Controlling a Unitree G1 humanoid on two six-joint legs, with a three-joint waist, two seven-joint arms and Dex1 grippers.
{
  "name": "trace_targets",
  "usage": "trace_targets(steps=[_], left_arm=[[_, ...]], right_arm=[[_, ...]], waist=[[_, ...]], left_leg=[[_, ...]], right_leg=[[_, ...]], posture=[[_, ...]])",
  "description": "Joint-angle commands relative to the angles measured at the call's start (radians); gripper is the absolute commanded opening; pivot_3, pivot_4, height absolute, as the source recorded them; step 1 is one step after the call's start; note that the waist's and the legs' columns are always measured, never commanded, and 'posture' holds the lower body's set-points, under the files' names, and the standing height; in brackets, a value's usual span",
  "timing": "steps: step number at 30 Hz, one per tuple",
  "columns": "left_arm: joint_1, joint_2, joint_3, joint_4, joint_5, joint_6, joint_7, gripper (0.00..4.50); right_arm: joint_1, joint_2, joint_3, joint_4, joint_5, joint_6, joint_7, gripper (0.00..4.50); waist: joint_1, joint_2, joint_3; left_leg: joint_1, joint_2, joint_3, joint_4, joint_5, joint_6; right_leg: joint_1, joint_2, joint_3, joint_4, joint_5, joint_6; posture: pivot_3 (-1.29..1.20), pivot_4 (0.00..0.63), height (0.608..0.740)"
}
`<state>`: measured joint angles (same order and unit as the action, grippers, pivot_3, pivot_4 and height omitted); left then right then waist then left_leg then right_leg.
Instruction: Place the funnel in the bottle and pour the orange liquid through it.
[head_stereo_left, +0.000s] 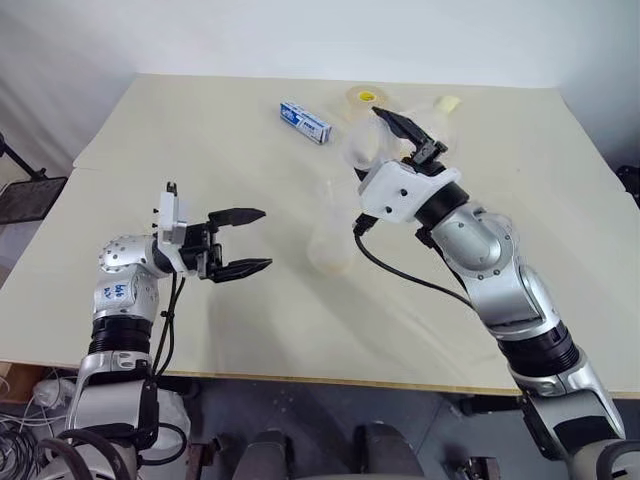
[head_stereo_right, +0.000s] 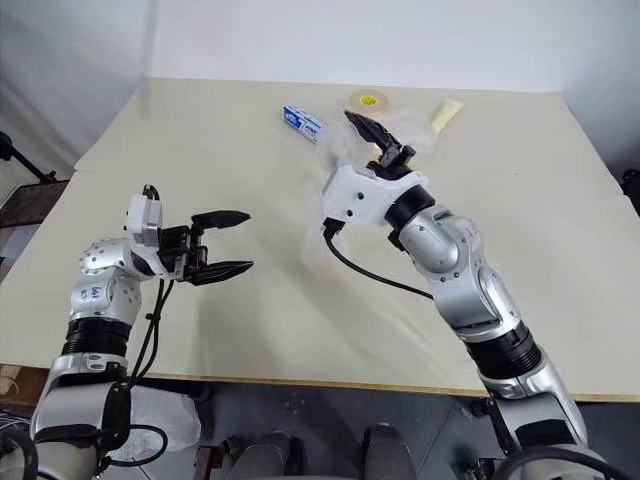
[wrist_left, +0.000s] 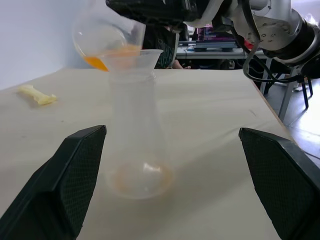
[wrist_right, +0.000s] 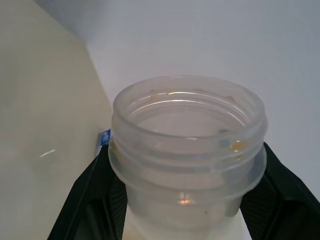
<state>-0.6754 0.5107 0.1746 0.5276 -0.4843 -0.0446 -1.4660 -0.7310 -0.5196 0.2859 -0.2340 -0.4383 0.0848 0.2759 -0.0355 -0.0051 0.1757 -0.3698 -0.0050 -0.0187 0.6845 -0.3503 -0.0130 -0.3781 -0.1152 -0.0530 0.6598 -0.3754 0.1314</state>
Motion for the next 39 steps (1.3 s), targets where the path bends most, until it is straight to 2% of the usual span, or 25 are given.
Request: trace_targets(steps=[1,14,39], left_arm=[[-0.019,-0.003,0.008,-0.017,-0.023,0.001,-0.005,4.50],[-0.037,-0.015,0.018,0.014,-0.019,-0.016,0.002,4.50],[-0.047,-0.026,0.023,0.020,-0.024,-0.011,0.012,4.50]], right_arm=[[-0.048,-0.002,0.010,0.027,-0.096,-0.066,-0.033,2.46],[-0.099,-0.008,0.018,0.153,-0.261,-0.213,-0.061,2.46],[-0.156,-0.008,0.031,0.281,-0.422,-0.368,-0.123,2.46]], waist=[[-0.001,0.000,0.000],[-0.016,0.000,0.000],[-0.024,0.000,0.000]], left_leg=[[0.000,0.000,0.000,0.000,0.000,0.000],[0.000,0.000,0.000,0.000,0.000,0.000],[0.000,0.000,0.000,-0.001,0.000,0.000]], right_leg=[[0.000,0.000,0.000,0.000,0.000,0.000],[0.000,0.000,0.000,0.000,0.000,0.000],[0.000,0.000,0.000,0.001,0.000,0.000]], posture=[[0.00,0.150,0.740],[0.00,0.150,0.740],[0.00,0.150,0.740]])
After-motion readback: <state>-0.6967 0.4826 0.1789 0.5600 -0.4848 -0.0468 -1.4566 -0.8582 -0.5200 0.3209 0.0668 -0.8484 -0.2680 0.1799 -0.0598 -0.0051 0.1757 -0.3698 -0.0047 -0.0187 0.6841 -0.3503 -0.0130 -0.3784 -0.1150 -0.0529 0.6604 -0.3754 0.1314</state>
